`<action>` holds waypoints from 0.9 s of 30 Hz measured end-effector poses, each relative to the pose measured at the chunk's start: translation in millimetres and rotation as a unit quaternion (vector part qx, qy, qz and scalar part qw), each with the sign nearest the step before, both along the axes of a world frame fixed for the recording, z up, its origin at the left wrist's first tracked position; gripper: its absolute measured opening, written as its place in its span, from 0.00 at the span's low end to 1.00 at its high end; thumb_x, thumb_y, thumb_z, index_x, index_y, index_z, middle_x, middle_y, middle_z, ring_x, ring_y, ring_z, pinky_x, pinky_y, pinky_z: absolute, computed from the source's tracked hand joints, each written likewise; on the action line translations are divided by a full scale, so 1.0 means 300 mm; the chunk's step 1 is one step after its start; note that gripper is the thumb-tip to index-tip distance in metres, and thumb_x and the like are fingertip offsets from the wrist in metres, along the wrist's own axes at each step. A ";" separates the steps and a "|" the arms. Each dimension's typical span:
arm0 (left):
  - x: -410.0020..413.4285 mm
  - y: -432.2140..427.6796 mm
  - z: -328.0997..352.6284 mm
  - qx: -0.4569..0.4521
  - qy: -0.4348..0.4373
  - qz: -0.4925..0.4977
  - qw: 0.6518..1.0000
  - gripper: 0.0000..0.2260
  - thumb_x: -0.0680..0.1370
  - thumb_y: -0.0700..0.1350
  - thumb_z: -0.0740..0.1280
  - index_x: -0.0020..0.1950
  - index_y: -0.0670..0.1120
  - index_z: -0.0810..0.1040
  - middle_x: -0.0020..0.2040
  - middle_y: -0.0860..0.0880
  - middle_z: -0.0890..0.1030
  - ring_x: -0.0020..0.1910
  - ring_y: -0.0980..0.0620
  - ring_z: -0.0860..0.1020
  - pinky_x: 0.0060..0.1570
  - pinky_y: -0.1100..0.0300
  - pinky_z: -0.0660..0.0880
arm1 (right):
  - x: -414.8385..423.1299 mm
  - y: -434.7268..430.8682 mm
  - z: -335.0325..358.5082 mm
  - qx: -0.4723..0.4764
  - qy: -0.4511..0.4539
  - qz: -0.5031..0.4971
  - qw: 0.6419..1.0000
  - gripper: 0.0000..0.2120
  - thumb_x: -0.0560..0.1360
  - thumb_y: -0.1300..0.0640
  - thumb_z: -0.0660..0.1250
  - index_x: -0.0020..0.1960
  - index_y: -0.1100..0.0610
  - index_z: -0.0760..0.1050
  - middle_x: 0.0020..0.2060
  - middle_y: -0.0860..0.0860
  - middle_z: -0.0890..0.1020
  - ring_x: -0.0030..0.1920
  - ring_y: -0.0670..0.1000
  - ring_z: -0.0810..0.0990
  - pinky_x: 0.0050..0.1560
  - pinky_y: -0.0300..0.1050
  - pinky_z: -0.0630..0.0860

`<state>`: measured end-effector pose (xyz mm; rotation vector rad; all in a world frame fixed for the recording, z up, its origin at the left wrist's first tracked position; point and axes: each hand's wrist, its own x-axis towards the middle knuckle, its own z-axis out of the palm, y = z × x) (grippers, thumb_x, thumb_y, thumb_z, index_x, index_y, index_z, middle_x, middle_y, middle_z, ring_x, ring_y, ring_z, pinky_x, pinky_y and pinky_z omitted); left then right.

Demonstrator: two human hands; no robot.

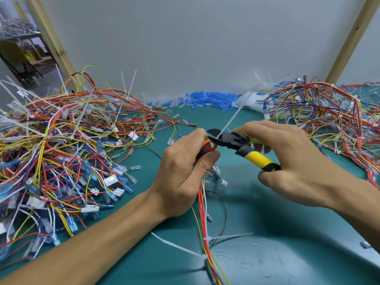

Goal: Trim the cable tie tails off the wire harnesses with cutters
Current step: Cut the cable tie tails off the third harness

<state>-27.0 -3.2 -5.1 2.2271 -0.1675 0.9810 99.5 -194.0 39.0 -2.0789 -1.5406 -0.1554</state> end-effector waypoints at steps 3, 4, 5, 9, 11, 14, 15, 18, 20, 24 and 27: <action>-0.001 -0.001 0.005 0.005 -0.002 0.004 1.000 0.14 0.84 0.44 0.62 0.46 0.34 0.74 0.38 0.52 0.67 0.38 0.47 0.66 0.41 0.55 0.63 | -0.003 0.002 0.003 0.011 0.030 0.005 0.999 0.25 0.56 0.60 0.66 0.52 0.46 0.76 0.42 0.43 0.78 0.44 0.46 0.75 0.40 0.42 0.70; -0.001 -0.001 0.004 0.007 -0.003 0.003 1.000 0.13 0.84 0.44 0.62 0.46 0.35 0.74 0.39 0.53 0.67 0.38 0.47 0.66 0.41 0.55 0.63 | -0.005 0.002 0.005 0.010 0.036 0.009 0.999 0.23 0.56 0.60 0.66 0.50 0.47 0.76 0.40 0.46 0.79 0.43 0.49 0.75 0.39 0.48 0.71; -0.001 -0.001 0.003 0.009 -0.004 0.002 1.000 0.13 0.84 0.44 0.62 0.46 0.35 0.74 0.39 0.53 0.67 0.38 0.47 0.66 0.41 0.55 0.63 | -0.006 0.002 0.006 0.007 0.039 0.015 0.999 0.20 0.57 0.60 0.66 0.48 0.48 0.75 0.39 0.50 0.79 0.41 0.52 0.74 0.38 0.51 0.71; 0.005 -0.001 -0.002 0.019 0.004 0.004 1.000 0.14 0.85 0.44 0.61 0.47 0.35 0.74 0.39 0.52 0.68 0.38 0.46 0.67 0.41 0.53 0.64 | 0.002 0.001 -0.008 0.013 0.034 0.021 0.999 0.12 0.59 0.62 0.65 0.40 0.56 0.67 0.30 0.53 0.68 0.33 0.53 0.62 0.32 0.48 0.60; 0.007 0.002 -0.002 0.022 0.008 0.010 1.000 0.14 0.85 0.44 0.62 0.48 0.34 0.75 0.39 0.51 0.69 0.38 0.46 0.67 0.41 0.51 0.66 | 0.004 0.004 -0.013 0.027 0.018 0.010 0.999 0.12 0.61 0.62 0.65 0.39 0.56 0.63 0.30 0.53 0.62 0.34 0.51 0.56 0.31 0.43 0.53; 0.007 0.002 -0.003 0.035 0.003 0.018 0.999 0.13 0.84 0.44 0.62 0.48 0.34 0.75 0.39 0.48 0.71 0.39 0.43 0.69 0.41 0.48 0.67 | 0.001 0.006 -0.010 0.037 -0.020 0.000 0.999 0.11 0.65 0.59 0.64 0.37 0.55 0.60 0.29 0.53 0.60 0.34 0.51 0.54 0.31 0.43 0.51; 0.006 0.002 -0.003 0.039 0.000 0.019 0.999 0.13 0.84 0.44 0.62 0.47 0.34 0.75 0.39 0.48 0.71 0.39 0.43 0.69 0.41 0.47 0.67 | 0.001 0.007 -0.010 0.036 -0.030 0.000 0.999 0.12 0.65 0.59 0.64 0.37 0.55 0.60 0.29 0.53 0.60 0.34 0.52 0.54 0.32 0.46 0.52; 0.004 -0.001 -0.004 0.046 -0.006 0.022 0.999 0.13 0.84 0.43 0.62 0.45 0.34 0.73 0.39 0.48 0.70 0.39 0.43 0.67 0.41 0.47 0.66 | 0.003 0.010 -0.013 0.025 -0.033 -0.004 0.999 0.16 0.67 0.64 0.69 0.37 0.56 0.61 0.29 0.55 0.61 0.34 0.56 0.55 0.30 0.52 0.56; 0.003 -0.003 -0.003 0.051 -0.008 0.024 0.998 0.14 0.84 0.43 0.62 0.45 0.33 0.73 0.39 0.47 0.69 0.39 0.43 0.67 0.41 0.47 0.66 | -0.001 0.011 -0.015 0.025 -0.024 -0.006 0.999 0.17 0.66 0.65 0.70 0.37 0.56 0.60 0.28 0.55 0.60 0.34 0.54 0.54 0.31 0.50 0.53; 0.000 -0.004 0.000 0.054 -0.011 0.027 0.998 0.14 0.84 0.43 0.62 0.46 0.32 0.74 0.39 0.46 0.70 0.39 0.42 0.68 0.42 0.45 0.66 | -0.016 0.014 -0.014 0.030 -0.023 -0.002 0.999 0.15 0.68 0.60 0.67 0.36 0.54 0.59 0.29 0.54 0.58 0.34 0.52 0.53 0.32 0.49 0.51; -0.001 -0.006 0.002 0.052 -0.012 0.026 0.998 0.14 0.84 0.43 0.62 0.47 0.32 0.75 0.39 0.47 0.70 0.39 0.42 0.68 0.42 0.46 0.67 | -0.018 0.015 -0.014 0.028 -0.022 -0.003 0.999 0.14 0.67 0.61 0.66 0.36 0.54 0.59 0.29 0.54 0.58 0.34 0.52 0.52 0.32 0.49 0.50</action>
